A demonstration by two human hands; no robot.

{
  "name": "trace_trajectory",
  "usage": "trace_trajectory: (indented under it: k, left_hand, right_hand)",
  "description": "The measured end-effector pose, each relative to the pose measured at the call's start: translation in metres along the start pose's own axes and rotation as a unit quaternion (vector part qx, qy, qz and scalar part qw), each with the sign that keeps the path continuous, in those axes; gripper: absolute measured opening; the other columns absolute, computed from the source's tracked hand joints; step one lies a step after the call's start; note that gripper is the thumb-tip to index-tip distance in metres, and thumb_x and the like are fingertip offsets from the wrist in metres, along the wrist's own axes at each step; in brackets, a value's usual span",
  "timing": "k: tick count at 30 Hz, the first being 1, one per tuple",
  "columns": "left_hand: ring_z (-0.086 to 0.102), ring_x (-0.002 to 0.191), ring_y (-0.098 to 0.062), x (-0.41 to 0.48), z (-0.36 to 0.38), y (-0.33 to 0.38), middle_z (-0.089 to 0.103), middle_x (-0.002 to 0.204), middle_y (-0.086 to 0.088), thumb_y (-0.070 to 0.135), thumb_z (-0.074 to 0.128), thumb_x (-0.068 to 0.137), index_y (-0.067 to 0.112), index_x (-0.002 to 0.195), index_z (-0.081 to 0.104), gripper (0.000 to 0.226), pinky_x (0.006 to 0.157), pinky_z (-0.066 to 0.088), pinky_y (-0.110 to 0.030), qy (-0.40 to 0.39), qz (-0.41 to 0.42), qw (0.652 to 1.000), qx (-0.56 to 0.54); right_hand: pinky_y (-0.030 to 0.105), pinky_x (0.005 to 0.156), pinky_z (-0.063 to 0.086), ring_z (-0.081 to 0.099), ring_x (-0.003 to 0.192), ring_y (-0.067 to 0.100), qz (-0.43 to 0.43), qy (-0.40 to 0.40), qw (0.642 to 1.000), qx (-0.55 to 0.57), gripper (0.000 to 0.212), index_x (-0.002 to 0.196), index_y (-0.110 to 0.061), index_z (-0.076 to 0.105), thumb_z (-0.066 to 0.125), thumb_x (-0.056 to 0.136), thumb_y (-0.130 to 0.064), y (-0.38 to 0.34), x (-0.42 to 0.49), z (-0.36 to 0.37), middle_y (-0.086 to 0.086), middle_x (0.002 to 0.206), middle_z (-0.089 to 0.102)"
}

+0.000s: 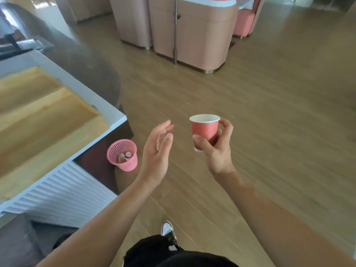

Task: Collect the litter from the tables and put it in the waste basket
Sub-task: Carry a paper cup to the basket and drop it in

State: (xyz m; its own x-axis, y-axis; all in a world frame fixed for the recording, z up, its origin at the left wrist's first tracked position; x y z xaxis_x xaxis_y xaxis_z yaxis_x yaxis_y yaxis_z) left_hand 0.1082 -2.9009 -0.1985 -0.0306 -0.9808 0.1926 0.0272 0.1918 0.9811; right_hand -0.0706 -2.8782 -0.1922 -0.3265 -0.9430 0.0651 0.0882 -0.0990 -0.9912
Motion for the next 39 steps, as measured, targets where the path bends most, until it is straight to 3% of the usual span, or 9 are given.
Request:
trace_trajectory:
  k: [9,13,16,19,21,29,33,36,39]
  left_hand:
    - [0.061,0.132,-0.017,0.146,0.023,-0.037,0.059,0.145,0.004,0.052,0.060,0.090,0.042,0.141,0.050,0.053,0.111,0.049,-0.059,0.004,-0.031,1.000,0.001]
    - [0.057,0.140,-0.024,0.203,0.039,-0.069,0.055,0.151,-0.008,0.051,0.064,0.089,0.031,0.150,0.044,0.067,0.114,0.047,-0.060,0.001,-0.060,0.998,-0.018]
    - [0.058,0.138,-0.026,0.251,0.049,-0.092,0.057,0.150,-0.009,0.049,0.068,0.086,0.023,0.151,0.043,0.074,0.112,0.051,-0.052,0.030,-0.078,0.996,-0.026]
    - [0.061,0.135,-0.023,0.301,0.055,-0.114,0.060,0.147,-0.005,0.047,0.070,0.085,0.016,0.153,0.044,0.080,0.105,0.053,-0.036,0.089,-0.090,0.992,-0.012]
    - [0.061,0.135,-0.023,0.328,0.057,-0.125,0.062,0.146,-0.002,0.046,0.070,0.083,0.017,0.152,0.045,0.079,0.106,0.054,-0.036,0.122,-0.096,0.988,-0.018]
    - [0.066,0.119,-0.003,0.379,0.031,-0.182,0.067,0.132,0.011,0.020,0.077,0.083,0.027,0.143,0.052,0.065,0.095,0.055,-0.023,0.298,-0.161,0.940,-0.028]
    - [0.070,0.118,-0.012,0.378,0.000,-0.228,0.072,0.129,0.007,0.018,0.082,0.079,0.023,0.146,0.054,0.072,0.095,0.059,-0.029,0.352,-0.194,0.915,-0.032]
    - [0.073,0.111,-0.007,0.369,-0.030,-0.272,0.075,0.120,0.013,0.020,0.083,0.076,0.025,0.143,0.055,0.073,0.088,0.060,-0.026,0.395,-0.220,0.891,-0.038]
    - [0.073,0.105,0.000,0.357,-0.059,-0.319,0.073,0.115,0.027,0.024,0.084,0.074,0.026,0.145,0.054,0.077,0.083,0.058,-0.019,0.429,-0.243,0.870,-0.015]
  right_hand:
    - [0.027,0.071,0.058,0.065,0.080,0.007,0.023,-0.047,0.999,0.002,0.067,0.136,-0.026,0.032,0.073,0.084,-0.018,0.024,0.148,0.044,0.016,0.114,0.064]
    - [0.035,0.081,0.061,0.068,0.088,0.007,0.045,-0.094,0.995,-0.013,0.065,0.135,-0.032,0.035,0.073,0.085,-0.018,0.050,0.215,0.058,0.003,0.114,0.067]
    - [0.042,0.091,0.062,0.073,0.104,0.012,0.054,-0.133,0.989,-0.037,0.064,0.135,-0.037,0.039,0.075,0.084,-0.022,0.071,0.271,0.071,-0.008,0.117,0.071]
    - [0.056,0.099,0.057,0.069,0.118,0.024,0.046,-0.178,0.982,-0.044,0.070,0.142,-0.028,0.039,0.078,0.084,-0.029,0.087,0.333,0.087,-0.003,0.125,0.069]
    - [0.059,0.101,0.056,0.067,0.122,0.029,0.048,-0.205,0.977,-0.038,0.070,0.142,-0.029,0.040,0.079,0.083,-0.028,0.097,0.368,0.098,0.000,0.128,0.068]
    - [0.041,0.098,0.058,0.068,0.122,0.021,0.126,-0.365,0.921,-0.050,0.076,0.143,-0.017,0.042,0.082,0.080,-0.002,0.167,0.440,0.157,0.006,0.136,0.063]
    - [0.031,0.102,0.055,0.063,0.131,0.018,0.148,-0.417,0.895,-0.055,0.080,0.144,-0.034,0.045,0.079,0.075,-0.011,0.218,0.445,0.187,-0.004,0.141,0.063]
    - [0.014,0.100,0.049,0.058,0.134,0.001,0.172,-0.434,0.882,-0.056,0.076,0.142,-0.046,0.046,0.068,0.080,-0.007,0.263,0.450,0.210,-0.015,0.142,0.062]
    - [0.016,0.105,0.046,0.057,0.133,-0.002,0.195,-0.416,0.887,-0.051,0.068,0.136,-0.044,0.054,0.062,0.078,-0.009,0.308,0.462,0.233,-0.016,0.140,0.064]
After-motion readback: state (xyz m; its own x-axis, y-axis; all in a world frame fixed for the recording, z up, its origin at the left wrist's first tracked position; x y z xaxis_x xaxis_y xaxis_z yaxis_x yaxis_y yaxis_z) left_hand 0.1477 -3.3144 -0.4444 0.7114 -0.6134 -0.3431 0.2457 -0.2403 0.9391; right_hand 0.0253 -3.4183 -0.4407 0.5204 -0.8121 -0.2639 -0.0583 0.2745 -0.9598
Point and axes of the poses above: each hand's wrist, its own x-axis towards the middle knuckle, its own z-axis out of the palm, y = z × x, the point moved 5 cm from there along x, towards the middle knuckle
